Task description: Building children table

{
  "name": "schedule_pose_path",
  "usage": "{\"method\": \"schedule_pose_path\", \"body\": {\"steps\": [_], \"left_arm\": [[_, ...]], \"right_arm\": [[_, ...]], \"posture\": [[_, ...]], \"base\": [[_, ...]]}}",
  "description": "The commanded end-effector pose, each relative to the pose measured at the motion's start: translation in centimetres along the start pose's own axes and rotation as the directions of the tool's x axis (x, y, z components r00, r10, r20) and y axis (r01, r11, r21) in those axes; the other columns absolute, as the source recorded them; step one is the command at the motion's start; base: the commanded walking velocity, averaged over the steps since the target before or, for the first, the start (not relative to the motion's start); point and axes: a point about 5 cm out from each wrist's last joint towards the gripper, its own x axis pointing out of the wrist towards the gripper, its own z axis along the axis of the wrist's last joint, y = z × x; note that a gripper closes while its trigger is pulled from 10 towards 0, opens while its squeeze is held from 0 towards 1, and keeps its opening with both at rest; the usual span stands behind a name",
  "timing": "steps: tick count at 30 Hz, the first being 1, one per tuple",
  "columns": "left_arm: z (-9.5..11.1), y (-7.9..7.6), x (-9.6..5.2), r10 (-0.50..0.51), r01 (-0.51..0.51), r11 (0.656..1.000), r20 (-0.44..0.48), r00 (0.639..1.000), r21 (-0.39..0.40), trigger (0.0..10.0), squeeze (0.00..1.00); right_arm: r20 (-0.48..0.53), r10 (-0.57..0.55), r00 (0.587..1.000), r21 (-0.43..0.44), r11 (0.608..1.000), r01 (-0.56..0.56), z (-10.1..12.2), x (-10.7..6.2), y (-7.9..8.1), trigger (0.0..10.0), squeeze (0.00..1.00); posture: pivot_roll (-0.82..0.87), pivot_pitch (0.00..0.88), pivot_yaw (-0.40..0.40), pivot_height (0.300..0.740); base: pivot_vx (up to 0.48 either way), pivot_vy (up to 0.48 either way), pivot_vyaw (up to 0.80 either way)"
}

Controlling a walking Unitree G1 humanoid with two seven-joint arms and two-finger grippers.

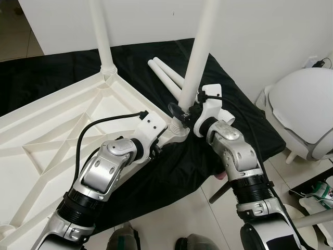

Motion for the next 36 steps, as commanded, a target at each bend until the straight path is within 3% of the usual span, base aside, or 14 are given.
{"method": "schedule_pose_path", "body": {"steps": [1, 7, 13, 22, 30, 31, 36], "left_arm": [[0.3, 0.1, 0.0, 0.02, -0.021, 1.0, 0.007, 1.0, 0.019, 10.0, 0.0], [0.3, -0.1, 0.0, 0.016, -0.016, 1.0, 0.007, 1.0, 0.02, 10.0, 0.0], [0.3, -0.2, 0.0, 0.009, -0.009, 1.0, 0.008, 1.0, 0.023, 10.0, 0.0], [0.3, -0.3, 0.0, 0.006, -0.006, 1.0, 0.01, 1.0, 0.024, 10.0, 0.0], [0.3, -0.4, 0.0, 0.004, -0.004, 1.0, 0.01, 1.0, 0.024, 10.0, 0.0], [0.3, -0.4, 0.0, 0.002, -0.002, 1.0, 0.01, 1.0, 0.024, 10.0, 0.0], [0.4, -0.4, -0.1, 0.0, 0.0, 1.0, 0.012, 1.0, 0.026, 10.0, 0.0]], "right_arm": [[-0.088, -0.051, 0.995, 0.019, 0.998, 0.053, -2.1, -0.6, -1.0, 10.0, 0.0], [-0.103, -0.085, 0.991, 0.056, 0.994, 0.091, -3.1, -0.3, -1.1, 10.0, 0.0], [-0.054, 0.032, 0.998, -0.075, 0.997, -0.036, -2.6, -0.1, 0.6, 10.0, 0.0], [-0.043, 0.091, 0.995, -0.129, 0.987, -0.095, -2.8, -0.5, 1.2, 10.0, 0.0], [-0.073, 0.065, 0.995, -0.089, 0.994, -0.071, -3.5, -0.5, 0.6, 10.0, 0.0], [-0.092, 0.04, 0.995, -0.023, 0.999, -0.042, -3.7, -0.2, 0.2, 10.0, 0.0], [-0.128, 0.008, 0.992, 0.059, 0.998, -0.001, -4.2, 0.1, -0.3, 10.0, 0.0]], "posture": [[-0.04, 0.011, -0.001, 0.74], [-0.03, 0.007, -0.001, 0.74], [-0.03, 0.0, -0.001, 0.74], [-0.03, 0.0, -0.002, 0.74], [-0.03, 0.0, 0.0, 0.74], [-0.03, 0.0, 0.003, 0.74], [-0.03, 0.0, 0.001, 0.74]], "base": [[0.0, 0.0, 0.0], [0.0, 0.0, 0.0], [0.0, 0.0, 0.0], [0.0, 0.0, 0.0], [0.0, 0.0, 0.0], [0.0, 0.0, 0.0], [0.0, 0.0, 0.0]]}}
